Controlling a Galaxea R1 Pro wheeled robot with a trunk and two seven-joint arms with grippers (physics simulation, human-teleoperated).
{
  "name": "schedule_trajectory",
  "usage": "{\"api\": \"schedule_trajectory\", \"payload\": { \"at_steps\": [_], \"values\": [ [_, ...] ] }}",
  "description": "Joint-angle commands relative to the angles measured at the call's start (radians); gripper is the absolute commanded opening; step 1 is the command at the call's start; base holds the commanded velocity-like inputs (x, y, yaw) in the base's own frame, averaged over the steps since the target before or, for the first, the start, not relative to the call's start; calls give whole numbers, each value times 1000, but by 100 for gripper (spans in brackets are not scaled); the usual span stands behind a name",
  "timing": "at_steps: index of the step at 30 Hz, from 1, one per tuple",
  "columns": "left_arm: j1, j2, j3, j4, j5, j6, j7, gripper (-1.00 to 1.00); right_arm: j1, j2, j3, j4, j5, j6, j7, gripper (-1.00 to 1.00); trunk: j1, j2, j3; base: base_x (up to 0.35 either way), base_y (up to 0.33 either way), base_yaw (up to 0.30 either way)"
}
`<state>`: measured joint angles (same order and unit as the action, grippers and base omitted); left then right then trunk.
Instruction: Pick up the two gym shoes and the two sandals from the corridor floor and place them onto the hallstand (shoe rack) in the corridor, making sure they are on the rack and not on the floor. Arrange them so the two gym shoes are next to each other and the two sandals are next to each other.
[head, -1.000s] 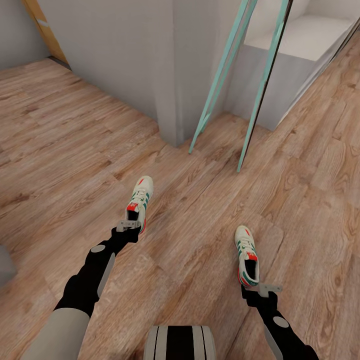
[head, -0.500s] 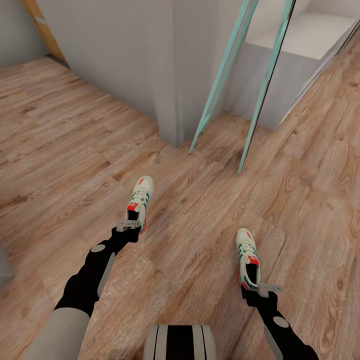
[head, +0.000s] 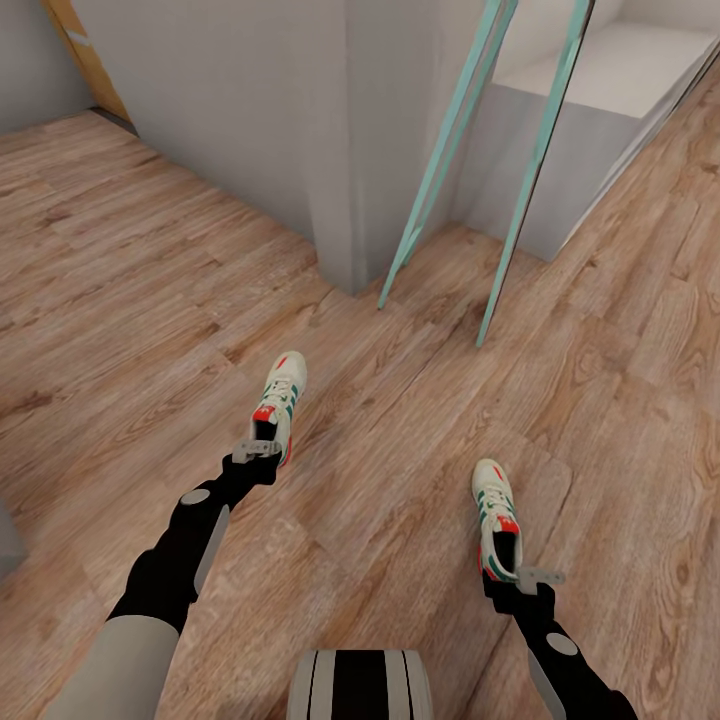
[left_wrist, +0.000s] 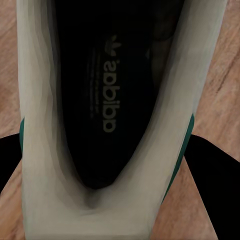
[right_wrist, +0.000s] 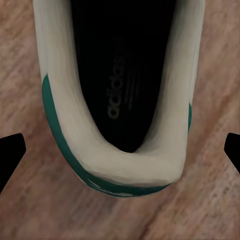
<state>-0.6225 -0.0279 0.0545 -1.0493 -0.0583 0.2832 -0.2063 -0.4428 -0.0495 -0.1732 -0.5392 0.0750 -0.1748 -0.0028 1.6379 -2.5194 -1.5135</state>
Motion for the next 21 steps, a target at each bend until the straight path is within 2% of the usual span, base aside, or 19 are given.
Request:
{"api": "schedule_trajectory", "payload": {
  "at_steps": [1,21],
  "values": [
    [0,-1,5,-1,-6,5,-10,-100,0,0,-3,1,8,-3,0,100,0,0,-1,22,0,0],
    [1,-1,4,0,-6,5,-11,-100,0,0,-3,0,8,-2,0,100,0,0,-1,27,0,0]
  ]
}}
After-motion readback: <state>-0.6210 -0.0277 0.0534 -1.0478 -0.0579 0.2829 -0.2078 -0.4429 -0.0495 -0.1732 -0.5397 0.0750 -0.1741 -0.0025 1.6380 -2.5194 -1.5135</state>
